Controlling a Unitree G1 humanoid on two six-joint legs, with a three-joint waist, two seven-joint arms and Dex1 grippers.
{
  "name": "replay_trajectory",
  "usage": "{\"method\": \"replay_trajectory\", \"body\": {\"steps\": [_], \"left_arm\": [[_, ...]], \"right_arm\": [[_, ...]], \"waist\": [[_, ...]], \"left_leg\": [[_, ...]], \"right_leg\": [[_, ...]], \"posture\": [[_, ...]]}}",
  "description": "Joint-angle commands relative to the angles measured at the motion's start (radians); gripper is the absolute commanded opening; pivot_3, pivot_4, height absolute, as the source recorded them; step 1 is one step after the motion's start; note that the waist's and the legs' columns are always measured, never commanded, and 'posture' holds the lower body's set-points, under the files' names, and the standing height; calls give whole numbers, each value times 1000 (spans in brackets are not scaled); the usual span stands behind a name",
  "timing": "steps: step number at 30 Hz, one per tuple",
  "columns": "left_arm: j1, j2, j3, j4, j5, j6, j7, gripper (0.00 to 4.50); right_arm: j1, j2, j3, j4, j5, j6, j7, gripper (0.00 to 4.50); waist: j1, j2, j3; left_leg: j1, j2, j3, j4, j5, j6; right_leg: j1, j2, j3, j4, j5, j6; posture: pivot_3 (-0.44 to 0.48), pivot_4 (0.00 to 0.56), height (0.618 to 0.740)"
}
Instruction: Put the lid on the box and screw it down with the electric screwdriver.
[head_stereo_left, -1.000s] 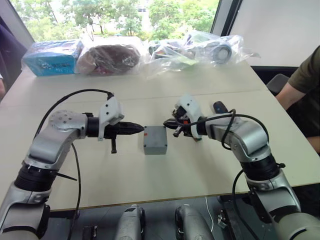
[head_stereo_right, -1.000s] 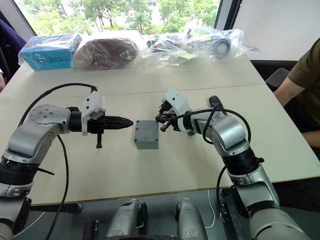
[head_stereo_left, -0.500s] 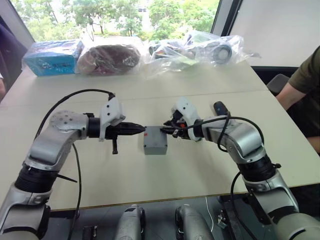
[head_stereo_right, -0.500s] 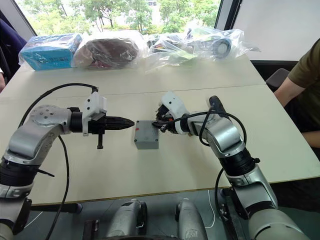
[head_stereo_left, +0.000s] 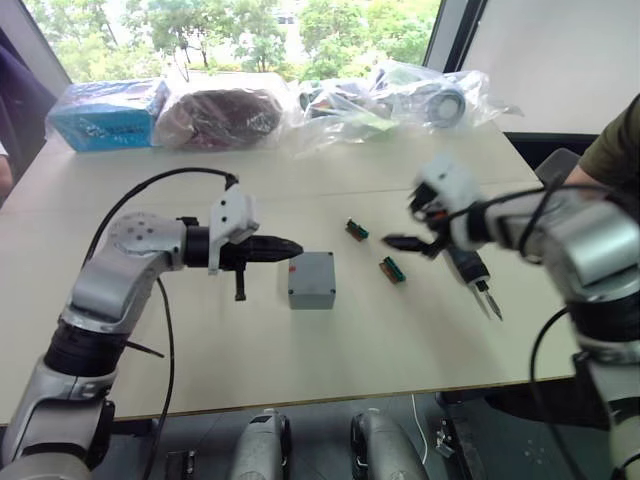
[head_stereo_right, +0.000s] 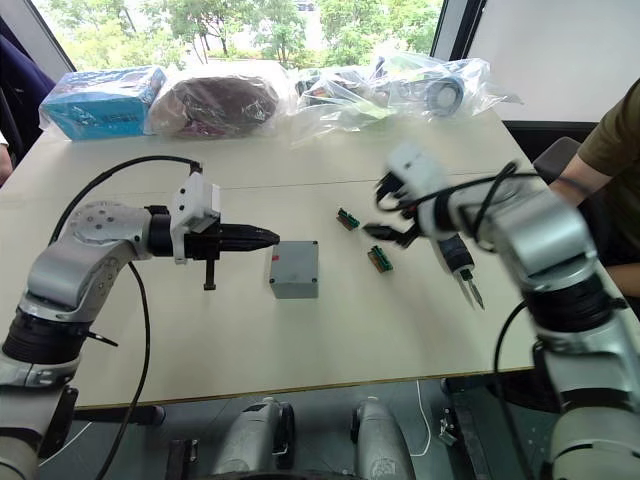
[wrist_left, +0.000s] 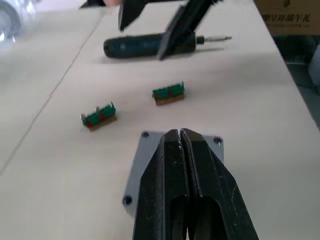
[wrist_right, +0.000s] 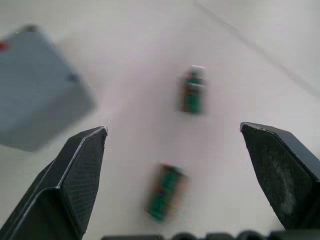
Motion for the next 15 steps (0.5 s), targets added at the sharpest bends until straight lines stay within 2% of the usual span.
{"method": "replay_trajectory", "body": {"steps": [1, 4, 8, 15], "left_arm": [[-51, -31, 8, -7, -23, -8, 3, 0], [-69, -53, -1, 5, -13, -27, -2, 0], [-75, -82, -13, 6, -10, -44, -4, 0], [-57, -112, -32, -12, -7, -85, -14, 0]], "right_arm": [[-56, -110, 56, 126, -52, -12, 50, 4438], [-122, -156, 174, 307, -138, -42, 77, 4438], [-187, -153, 287, 508, -181, -98, 211, 4438], [-346, -6, 437, 909, -261, -122, 401, 4438]], "waist": [[-2, 0, 0], [-6, 0, 0], [-7, 0, 0], [-5, 0, 0]], "left_leg": [[0, 0, 0, 0, 0, 0], [0, 0, 1, 0, 0, 0], [0, 0, 2, 0, 0, 0], [0, 0, 3, 0, 0, 0]], "right_leg": [[0, 0, 0, 0, 0, 0], [0, 0, 1, 0, 0, 0], [-1, 1, 2, 0, 0, 0], [-1, 1, 3, 0, 0, 0]], "posture": [[0, 150, 740], [0, 150, 740], [0, 150, 740], [0, 150, 740]]}}
